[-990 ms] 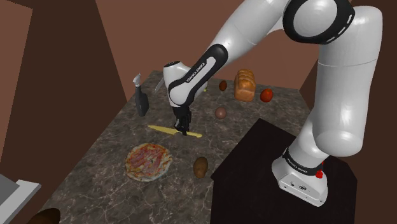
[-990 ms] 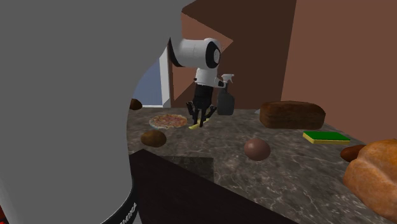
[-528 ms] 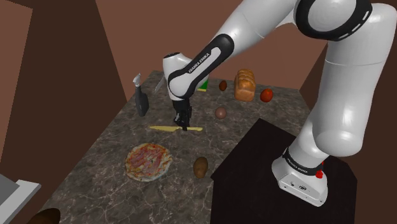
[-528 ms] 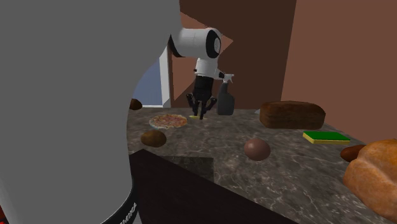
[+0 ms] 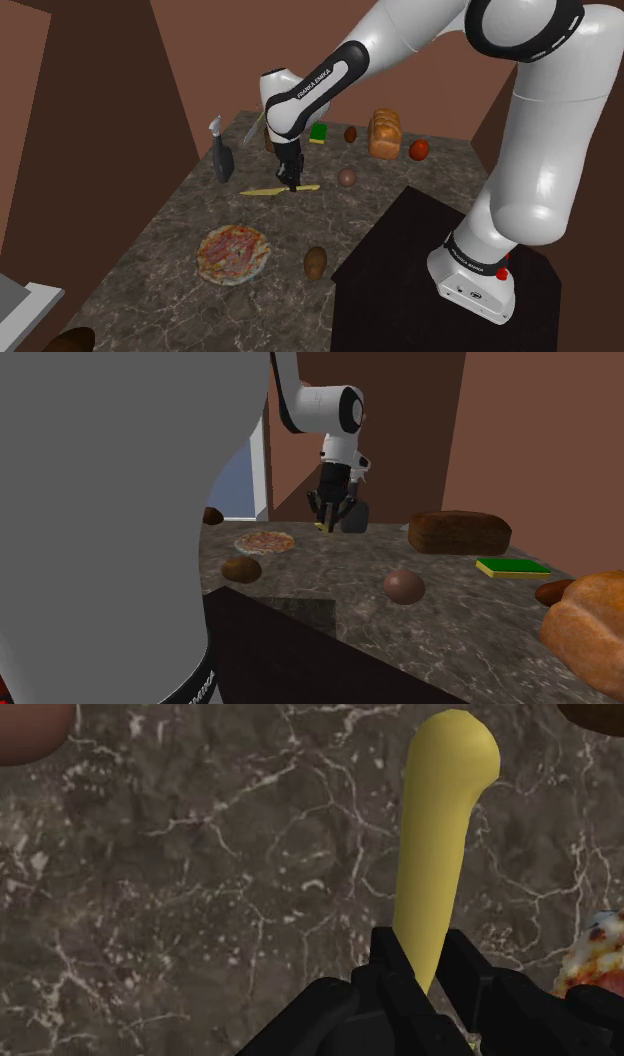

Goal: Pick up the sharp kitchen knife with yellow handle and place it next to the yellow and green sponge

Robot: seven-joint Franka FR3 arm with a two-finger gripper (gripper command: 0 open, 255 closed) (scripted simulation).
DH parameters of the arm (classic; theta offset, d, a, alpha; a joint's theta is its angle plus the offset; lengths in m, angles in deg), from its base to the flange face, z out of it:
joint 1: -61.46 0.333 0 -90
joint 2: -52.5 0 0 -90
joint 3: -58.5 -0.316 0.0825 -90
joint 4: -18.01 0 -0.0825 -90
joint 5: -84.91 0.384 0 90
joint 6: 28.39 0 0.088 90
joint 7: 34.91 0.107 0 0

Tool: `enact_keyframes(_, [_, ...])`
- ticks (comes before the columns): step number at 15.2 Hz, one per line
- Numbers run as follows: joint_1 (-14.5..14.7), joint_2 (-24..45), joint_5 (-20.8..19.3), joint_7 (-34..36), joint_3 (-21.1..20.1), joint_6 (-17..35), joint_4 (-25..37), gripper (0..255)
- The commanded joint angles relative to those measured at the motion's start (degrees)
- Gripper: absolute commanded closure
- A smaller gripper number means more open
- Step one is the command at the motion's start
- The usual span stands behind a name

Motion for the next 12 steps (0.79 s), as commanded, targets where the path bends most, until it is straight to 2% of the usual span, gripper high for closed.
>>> enact_keyframes(1, [-1.5,1.1,-0.5,-2.2,1.1,-1.0,1.8,255])
enact_keyframes(12, [-9.2,10.8,-2.5,-13.3,5.8,-7.6,17.8,255])
